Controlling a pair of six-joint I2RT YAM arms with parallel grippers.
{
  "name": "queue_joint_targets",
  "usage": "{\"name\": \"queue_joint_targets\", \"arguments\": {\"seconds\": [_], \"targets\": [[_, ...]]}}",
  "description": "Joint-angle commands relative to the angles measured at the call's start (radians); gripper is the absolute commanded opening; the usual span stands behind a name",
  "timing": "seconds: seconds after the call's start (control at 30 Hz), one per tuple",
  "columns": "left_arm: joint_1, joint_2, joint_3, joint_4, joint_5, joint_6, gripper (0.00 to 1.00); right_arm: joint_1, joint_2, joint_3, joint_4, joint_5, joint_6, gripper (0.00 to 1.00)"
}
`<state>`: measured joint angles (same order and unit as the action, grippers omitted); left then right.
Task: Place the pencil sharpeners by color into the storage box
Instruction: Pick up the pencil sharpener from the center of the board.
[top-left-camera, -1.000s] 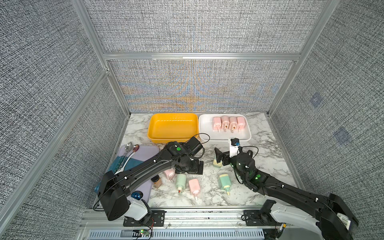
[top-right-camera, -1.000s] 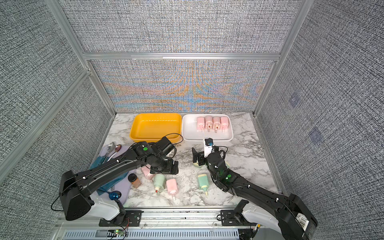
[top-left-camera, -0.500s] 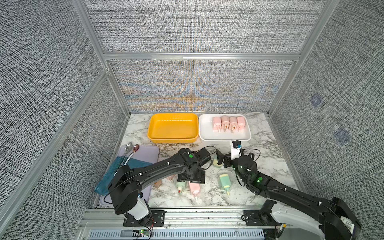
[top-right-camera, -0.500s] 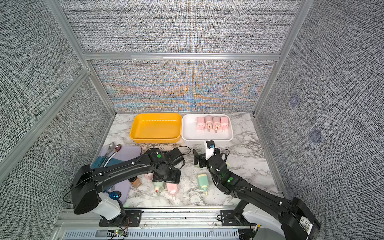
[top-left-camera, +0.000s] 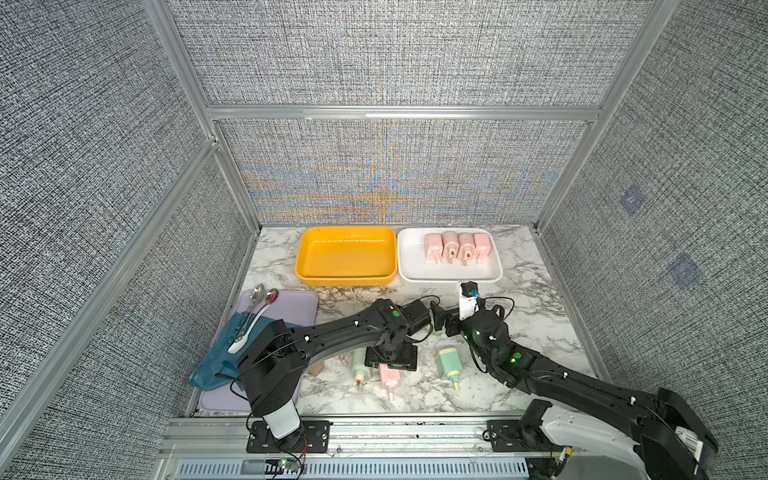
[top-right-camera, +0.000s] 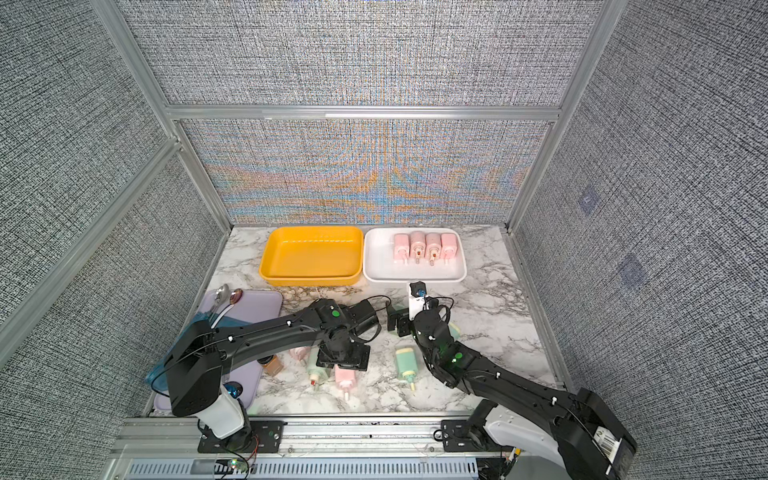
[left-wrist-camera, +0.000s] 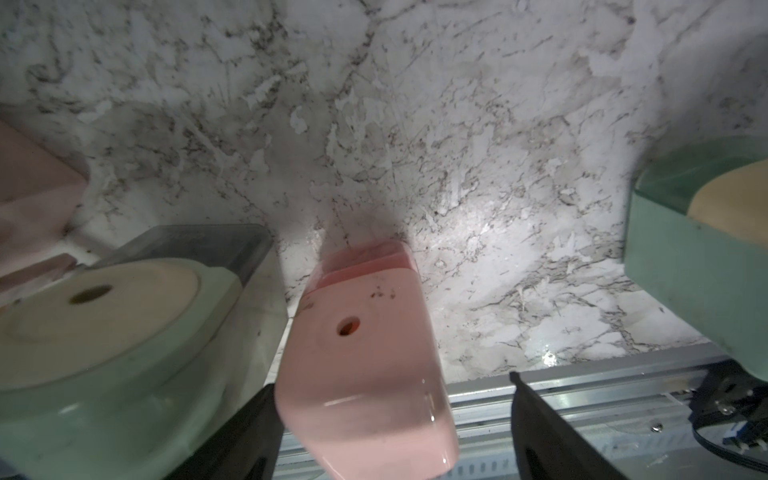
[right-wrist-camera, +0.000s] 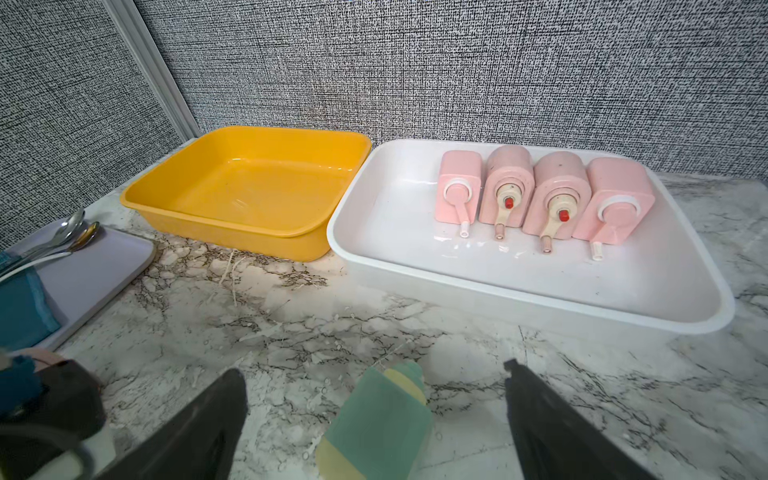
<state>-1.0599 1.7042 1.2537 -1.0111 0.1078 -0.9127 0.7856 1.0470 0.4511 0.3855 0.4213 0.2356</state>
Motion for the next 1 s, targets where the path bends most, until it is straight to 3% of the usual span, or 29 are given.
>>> {"name": "queue_joint_targets", "arguments": {"seconds": [0.0, 0.33, 0.97], "targets": [[-0.009, 0.011, 0.019, 0.013, -0.003, 0.039, 0.86, 0.001, 0.005, 0.010, -0.005, 0.007, 0.002, 0.99], [-0.011, 0.042, 0.036, -0.035, -0.099, 0.005, 0.80, 0.004, 0.028, 0.016, 0.004, -0.032, -0.008, 0.99], [-0.011, 0.095, 0.063, -0.061, -0.083, 0.023, 0.70, 0.011, 0.032, 0.015, 0.016, -0.038, -0.028, 0.99]]}}
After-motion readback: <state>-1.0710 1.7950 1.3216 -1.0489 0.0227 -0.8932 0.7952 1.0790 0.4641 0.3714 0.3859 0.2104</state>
